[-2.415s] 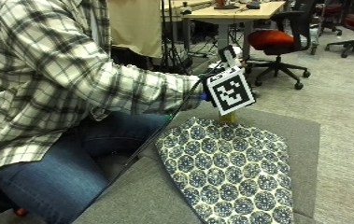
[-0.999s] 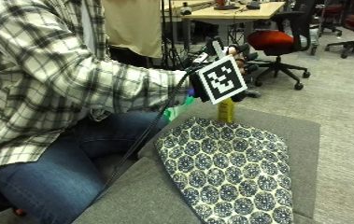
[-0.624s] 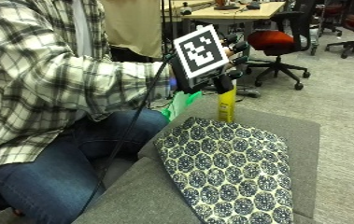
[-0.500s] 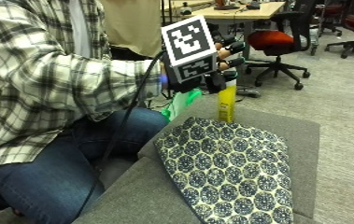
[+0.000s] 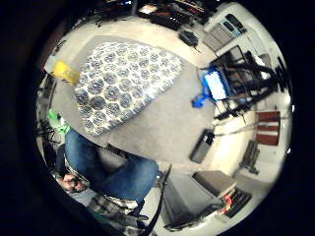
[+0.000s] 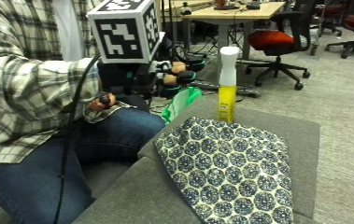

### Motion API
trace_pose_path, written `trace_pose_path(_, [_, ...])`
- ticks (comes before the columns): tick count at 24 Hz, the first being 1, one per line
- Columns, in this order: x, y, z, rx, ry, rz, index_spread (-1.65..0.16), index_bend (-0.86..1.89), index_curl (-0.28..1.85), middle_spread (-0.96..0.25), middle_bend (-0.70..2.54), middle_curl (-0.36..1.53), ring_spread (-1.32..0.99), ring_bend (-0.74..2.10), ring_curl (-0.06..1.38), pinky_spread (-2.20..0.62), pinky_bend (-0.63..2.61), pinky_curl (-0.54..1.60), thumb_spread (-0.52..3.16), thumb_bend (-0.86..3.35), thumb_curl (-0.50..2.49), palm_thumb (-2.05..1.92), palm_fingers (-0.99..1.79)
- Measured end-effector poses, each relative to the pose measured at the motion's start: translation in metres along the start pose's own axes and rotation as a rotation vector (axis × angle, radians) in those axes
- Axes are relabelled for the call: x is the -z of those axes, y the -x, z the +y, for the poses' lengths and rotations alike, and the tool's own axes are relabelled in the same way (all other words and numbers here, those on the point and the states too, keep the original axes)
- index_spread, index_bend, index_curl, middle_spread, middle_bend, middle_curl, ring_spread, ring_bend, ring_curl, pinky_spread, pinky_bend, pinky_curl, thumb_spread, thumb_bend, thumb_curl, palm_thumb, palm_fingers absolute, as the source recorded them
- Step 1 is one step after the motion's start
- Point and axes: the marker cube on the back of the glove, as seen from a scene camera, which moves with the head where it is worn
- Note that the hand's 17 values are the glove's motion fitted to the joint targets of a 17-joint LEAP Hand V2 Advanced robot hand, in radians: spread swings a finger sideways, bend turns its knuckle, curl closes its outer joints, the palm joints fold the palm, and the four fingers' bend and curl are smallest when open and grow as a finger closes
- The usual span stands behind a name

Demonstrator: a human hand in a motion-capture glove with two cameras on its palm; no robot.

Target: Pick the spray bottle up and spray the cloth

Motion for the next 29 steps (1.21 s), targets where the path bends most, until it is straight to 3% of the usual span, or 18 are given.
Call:
trace_pose_path(9, [0.018, -0.055, 0.080, -0.230, 0.033, 0.182, -0.45, 0.19, 0.33, -0.16, 0.12, 0.24, 0.07, 0.20, 0.31, 0.17, 0.46, 0.29, 1.00, -0.03, 0.41, 0.33, -0.08])
trace_pose_path(19, [0.014, -0.059, 0.142, -0.269, -0.006, 0.211, -0.45, 0.18, 0.33, -0.16, 0.14, 0.21, 0.09, 0.20, 0.30, 0.17, 0.46, 0.29, 1.02, -0.03, 0.40, 0.35, -0.07])
trace_pose_path(29, [0.011, -0.062, 0.166, -0.294, -0.033, 0.217, -0.45, 0.19, 0.33, -0.15, 0.14, 0.21, 0.10, 0.19, 0.29, 0.17, 0.45, 0.28, 1.03, -0.03, 0.40, 0.37, -0.06])
